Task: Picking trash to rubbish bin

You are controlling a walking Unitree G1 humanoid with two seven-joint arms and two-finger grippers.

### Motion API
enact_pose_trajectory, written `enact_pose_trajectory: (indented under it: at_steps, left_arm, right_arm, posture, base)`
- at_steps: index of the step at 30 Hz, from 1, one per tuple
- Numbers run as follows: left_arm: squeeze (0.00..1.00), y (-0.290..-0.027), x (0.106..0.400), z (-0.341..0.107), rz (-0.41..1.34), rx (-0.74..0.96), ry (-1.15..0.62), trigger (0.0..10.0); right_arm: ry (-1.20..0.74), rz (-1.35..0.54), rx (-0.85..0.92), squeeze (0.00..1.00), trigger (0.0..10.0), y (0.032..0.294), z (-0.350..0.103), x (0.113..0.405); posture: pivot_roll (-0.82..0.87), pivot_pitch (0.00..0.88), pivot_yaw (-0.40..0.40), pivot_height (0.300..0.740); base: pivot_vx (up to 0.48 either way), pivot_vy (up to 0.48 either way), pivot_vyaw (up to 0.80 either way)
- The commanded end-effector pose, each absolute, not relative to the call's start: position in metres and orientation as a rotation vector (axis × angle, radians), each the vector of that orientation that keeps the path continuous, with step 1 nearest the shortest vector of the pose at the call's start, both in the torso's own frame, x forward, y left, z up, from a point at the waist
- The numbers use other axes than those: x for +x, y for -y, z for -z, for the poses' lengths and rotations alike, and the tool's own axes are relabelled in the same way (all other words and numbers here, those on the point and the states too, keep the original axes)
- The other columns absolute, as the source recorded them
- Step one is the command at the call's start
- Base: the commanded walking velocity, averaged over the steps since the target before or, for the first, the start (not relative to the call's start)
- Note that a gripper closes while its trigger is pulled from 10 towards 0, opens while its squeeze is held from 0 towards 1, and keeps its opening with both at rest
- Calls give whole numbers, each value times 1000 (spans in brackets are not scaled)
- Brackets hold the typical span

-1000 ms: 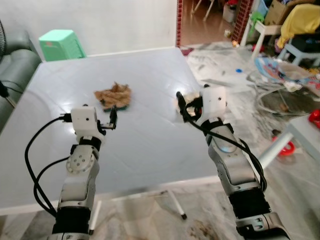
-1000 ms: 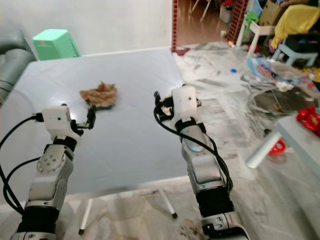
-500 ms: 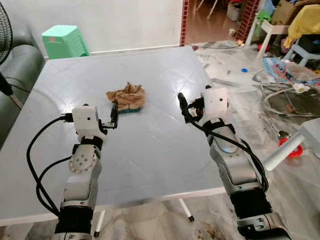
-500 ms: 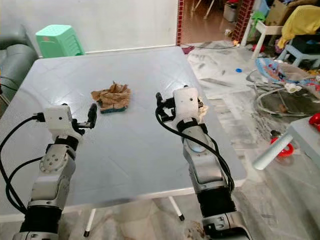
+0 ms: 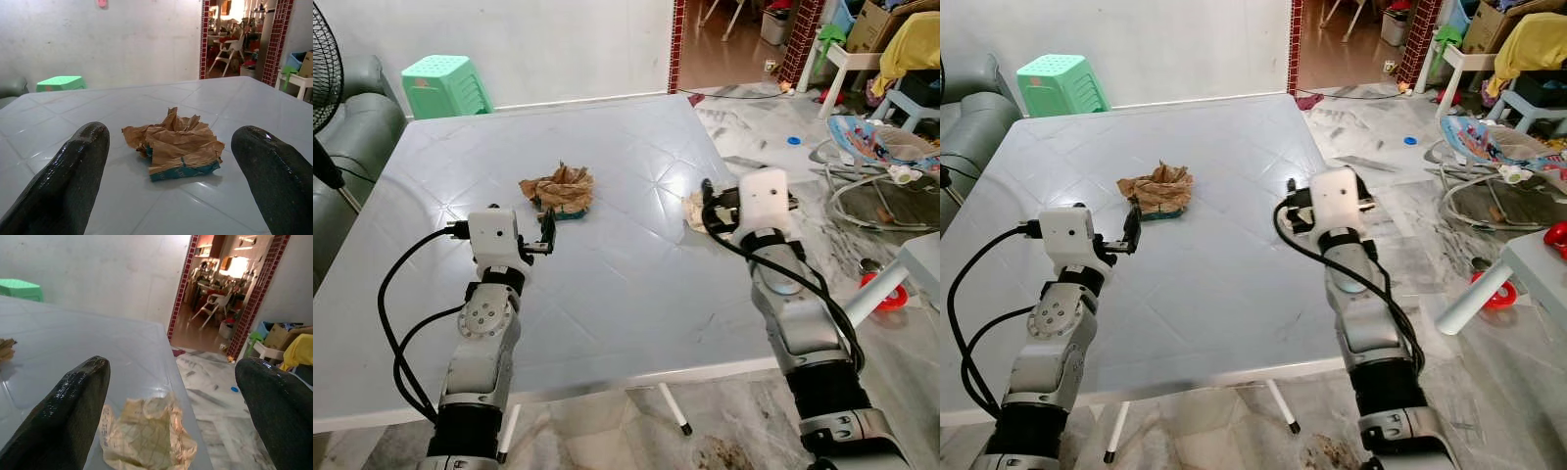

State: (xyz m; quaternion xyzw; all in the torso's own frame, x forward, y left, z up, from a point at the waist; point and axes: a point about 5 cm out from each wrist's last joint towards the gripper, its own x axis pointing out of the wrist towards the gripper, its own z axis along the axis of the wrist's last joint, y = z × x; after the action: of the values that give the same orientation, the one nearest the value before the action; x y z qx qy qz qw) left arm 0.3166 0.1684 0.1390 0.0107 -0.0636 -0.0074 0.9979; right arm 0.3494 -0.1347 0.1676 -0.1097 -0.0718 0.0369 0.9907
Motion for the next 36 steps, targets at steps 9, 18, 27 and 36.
enact_pose_trajectory:
  at_steps: [9,18,27,36]
  left_arm:
    - [0,-133,281,-125,114,39,95,10000]
    - [0,-141,246,-117,109,69,53,10000]
    - [0,-137,233,-121,144,58,30,10000]
    - [0,-137,233,-124,167,79,17,10000]
  right_arm:
    - [30,-165,-212,0,10000,124,-156,377]
    - [17,-74,-347,0,10000,139,-159,391]
    - [-118,-53,-310,0,10000,153,-136,391]
    - [-157,-124,-162,0,0,143,-130,390]
  posture:
    - [48,76,-5,740]
    - [121,96,-31,740]
    - [154,117,-33,740]
    - [164,110,-24,740]
  base:
    - [0,0,0]
    - [0,0,0]
    - [0,0,0]
    - [0,0,0]
